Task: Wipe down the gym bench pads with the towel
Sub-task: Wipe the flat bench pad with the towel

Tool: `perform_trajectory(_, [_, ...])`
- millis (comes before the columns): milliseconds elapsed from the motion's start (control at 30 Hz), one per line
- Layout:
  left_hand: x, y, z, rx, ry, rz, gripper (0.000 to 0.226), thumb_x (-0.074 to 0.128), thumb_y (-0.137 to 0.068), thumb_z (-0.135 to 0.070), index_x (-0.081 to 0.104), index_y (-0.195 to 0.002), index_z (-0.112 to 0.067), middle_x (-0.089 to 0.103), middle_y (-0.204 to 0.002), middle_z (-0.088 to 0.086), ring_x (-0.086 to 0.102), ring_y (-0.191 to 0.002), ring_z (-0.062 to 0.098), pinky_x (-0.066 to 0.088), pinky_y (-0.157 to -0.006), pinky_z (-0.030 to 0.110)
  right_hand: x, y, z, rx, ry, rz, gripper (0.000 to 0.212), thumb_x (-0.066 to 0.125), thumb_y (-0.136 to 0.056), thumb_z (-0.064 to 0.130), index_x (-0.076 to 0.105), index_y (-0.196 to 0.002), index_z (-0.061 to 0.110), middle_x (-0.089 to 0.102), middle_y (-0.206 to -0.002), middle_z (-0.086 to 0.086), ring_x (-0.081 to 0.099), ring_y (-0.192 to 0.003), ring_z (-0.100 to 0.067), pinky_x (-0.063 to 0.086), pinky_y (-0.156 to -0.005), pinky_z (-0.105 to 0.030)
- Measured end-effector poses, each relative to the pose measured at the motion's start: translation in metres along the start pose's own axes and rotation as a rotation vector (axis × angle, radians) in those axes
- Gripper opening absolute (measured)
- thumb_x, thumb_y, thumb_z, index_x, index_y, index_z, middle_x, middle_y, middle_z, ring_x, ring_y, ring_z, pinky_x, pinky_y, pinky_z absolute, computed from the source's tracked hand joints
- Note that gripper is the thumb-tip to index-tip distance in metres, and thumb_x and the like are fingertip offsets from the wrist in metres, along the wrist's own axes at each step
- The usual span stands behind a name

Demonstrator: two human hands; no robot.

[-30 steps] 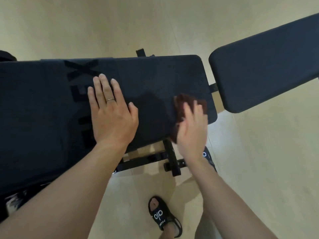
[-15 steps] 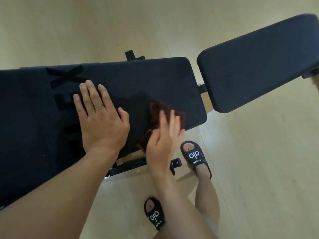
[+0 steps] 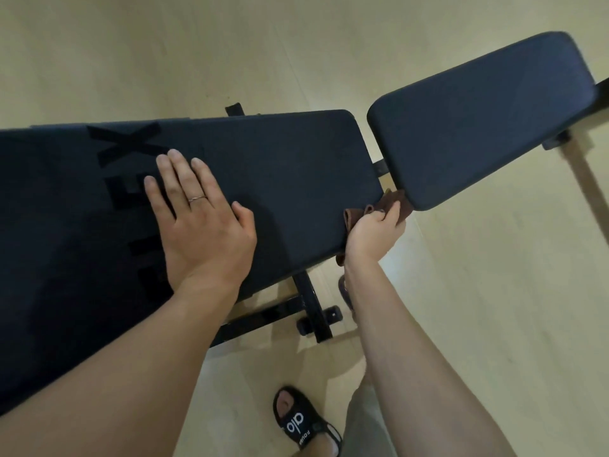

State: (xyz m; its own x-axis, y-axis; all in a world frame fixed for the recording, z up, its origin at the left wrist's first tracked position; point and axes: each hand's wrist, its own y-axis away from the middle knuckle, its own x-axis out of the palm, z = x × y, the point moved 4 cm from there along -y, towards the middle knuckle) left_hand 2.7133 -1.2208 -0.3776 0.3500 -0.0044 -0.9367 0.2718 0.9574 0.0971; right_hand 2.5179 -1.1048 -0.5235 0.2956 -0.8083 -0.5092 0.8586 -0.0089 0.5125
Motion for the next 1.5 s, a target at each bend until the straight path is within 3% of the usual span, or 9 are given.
perform_trajectory(133, [0.0,0.001,0.0,0.005,0.007,0.003,0.072,0.027,-0.103,-0.037,0.014,-0.159,0.008,0.01,-0.167,0.032,0.006,-0.158,0.042,0.008,-0.129,0.056,0.007,0.1,-0.003,-0.335,0.295,0.152,0.05,0.034,-0.11,0.021,0.04,-0.16,0.021,0.016,-0.174,-0.009,0.008,-0.162,-0.03,0.009,-0.132,-0.048])
perform_trajectory(200, [-0.002,0.001,0.0,-0.001,0.031,0.015,0.072,0.028,-0.103,-0.036,0.014,-0.159,0.007,0.009,-0.167,0.031,0.006,-0.158,0.042,0.008,-0.129,0.056,0.008,0.135,0.0,-0.562,0.453,0.229,0.053,0.035,-0.107,0.027,0.039,-0.16,0.025,0.022,-0.173,-0.004,0.01,-0.162,-0.024,0.0,-0.132,-0.048])
perform_trajectory(400, [-0.001,-0.001,0.0,-0.005,0.032,0.032,0.073,0.028,-0.103,-0.038,0.013,-0.159,0.006,0.008,-0.167,0.031,0.006,-0.158,0.042,0.008,-0.129,0.057,0.07,0.058,0.08,-0.904,0.625,0.456,0.054,0.033,-0.109,0.027,0.034,-0.163,0.025,0.027,-0.172,-0.007,0.017,-0.161,-0.025,0.007,-0.131,-0.05])
perform_trajectory(533, [0.0,-0.001,-0.001,0.0,0.064,0.039,0.074,0.029,-0.103,-0.038,0.013,-0.16,0.007,0.007,-0.168,0.031,0.004,-0.159,0.042,0.005,-0.129,0.057,0.127,0.001,0.129,-0.884,0.622,0.522,0.052,0.03,-0.107,0.029,0.045,-0.157,0.026,0.046,-0.162,-0.004,0.032,-0.155,-0.021,0.012,-0.131,-0.05])
perform_trajectory(667, [-0.002,-0.002,-0.002,-0.006,0.059,0.045,0.073,0.027,-0.103,-0.038,0.014,-0.159,0.007,0.007,-0.167,0.032,0.004,-0.158,0.042,0.005,-0.128,0.058,0.136,-0.046,0.153,-0.789,0.694,0.454,0.046,0.027,-0.104,0.032,0.063,-0.132,0.024,0.068,-0.128,-0.001,0.059,-0.123,-0.027,0.041,-0.108,-0.047])
perform_trajectory(867, [-0.003,-0.002,-0.002,-0.004,0.031,0.045,0.073,0.025,-0.102,-0.038,0.013,-0.159,0.007,0.008,-0.167,0.032,0.006,-0.158,0.042,0.005,-0.128,0.057,0.086,-0.068,0.112,-0.516,0.616,0.426,0.047,0.029,-0.109,0.045,0.037,-0.155,0.041,0.056,-0.145,-0.003,0.054,-0.132,-0.031,0.041,-0.105,-0.051])
perform_trajectory(1100, [-0.004,-0.001,-0.001,-0.008,0.038,0.033,0.072,0.026,-0.103,-0.038,0.015,-0.159,0.007,0.01,-0.167,0.032,0.007,-0.158,0.042,0.008,-0.128,0.058,-0.022,-0.035,0.003,-0.4,0.543,0.3,0.048,0.028,-0.111,0.038,0.034,-0.158,0.035,0.058,-0.139,-0.009,0.056,-0.126,-0.031,0.044,-0.099,-0.043])
perform_trajectory(1267, [-0.004,0.0,-0.001,0.001,0.061,0.024,0.073,0.025,-0.103,-0.037,0.014,-0.159,0.008,0.009,-0.167,0.032,0.007,-0.158,0.043,0.007,-0.128,0.058,0.021,-0.057,0.043,-0.276,0.545,0.284,0.048,0.025,-0.107,0.034,0.047,-0.149,0.029,0.056,-0.146,-0.011,0.051,-0.133,-0.038,0.039,-0.106,-0.05])
perform_trajectory(1500, [0.001,-0.002,-0.002,0.008,0.075,0.027,0.073,0.026,-0.103,-0.037,0.013,-0.159,0.007,0.008,-0.167,0.032,0.006,-0.158,0.043,0.005,-0.128,0.058,0.096,-0.038,0.105,-0.552,0.686,0.241,0.052,0.031,-0.109,0.032,0.035,-0.161,0.029,0.041,-0.16,-0.012,0.038,-0.147,-0.032,0.027,-0.12,-0.054])
